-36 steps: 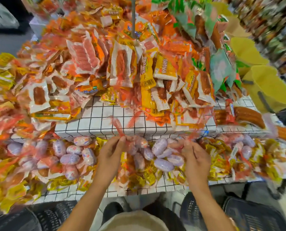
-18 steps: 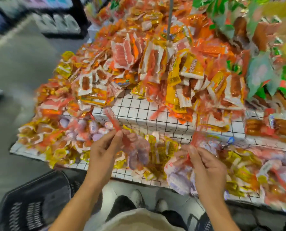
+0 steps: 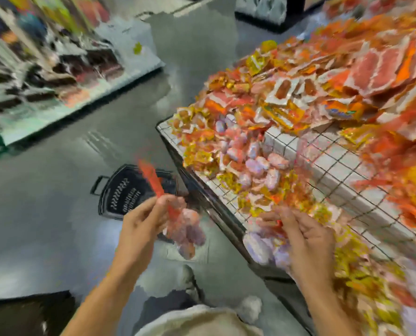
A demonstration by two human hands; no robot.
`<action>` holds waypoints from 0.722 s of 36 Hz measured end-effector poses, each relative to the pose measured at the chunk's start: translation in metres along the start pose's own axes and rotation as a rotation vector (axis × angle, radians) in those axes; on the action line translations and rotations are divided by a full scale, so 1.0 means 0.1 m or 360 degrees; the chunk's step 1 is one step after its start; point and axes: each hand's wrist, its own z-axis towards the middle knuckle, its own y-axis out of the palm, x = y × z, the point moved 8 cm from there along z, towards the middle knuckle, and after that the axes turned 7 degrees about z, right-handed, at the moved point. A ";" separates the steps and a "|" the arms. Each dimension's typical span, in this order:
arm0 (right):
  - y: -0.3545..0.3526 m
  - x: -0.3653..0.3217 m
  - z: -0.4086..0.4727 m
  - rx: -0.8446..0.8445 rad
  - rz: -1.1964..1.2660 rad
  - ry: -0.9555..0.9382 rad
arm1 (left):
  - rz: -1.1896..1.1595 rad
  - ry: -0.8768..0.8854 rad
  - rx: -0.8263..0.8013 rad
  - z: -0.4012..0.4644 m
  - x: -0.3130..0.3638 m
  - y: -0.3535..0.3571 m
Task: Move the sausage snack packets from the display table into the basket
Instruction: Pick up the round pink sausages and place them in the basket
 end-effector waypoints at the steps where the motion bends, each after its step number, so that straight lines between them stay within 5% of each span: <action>1: 0.14 0.01 0.00 -0.0043 -0.0042 0.0003 | -0.0030 -0.0037 0.0046 0.00 -0.07 -0.13; 26: 4.06 1.24 -0.11 -0.0806 -0.0367 0.0308 | -0.0820 -0.0538 0.0989 0.40 -1.58 -3.68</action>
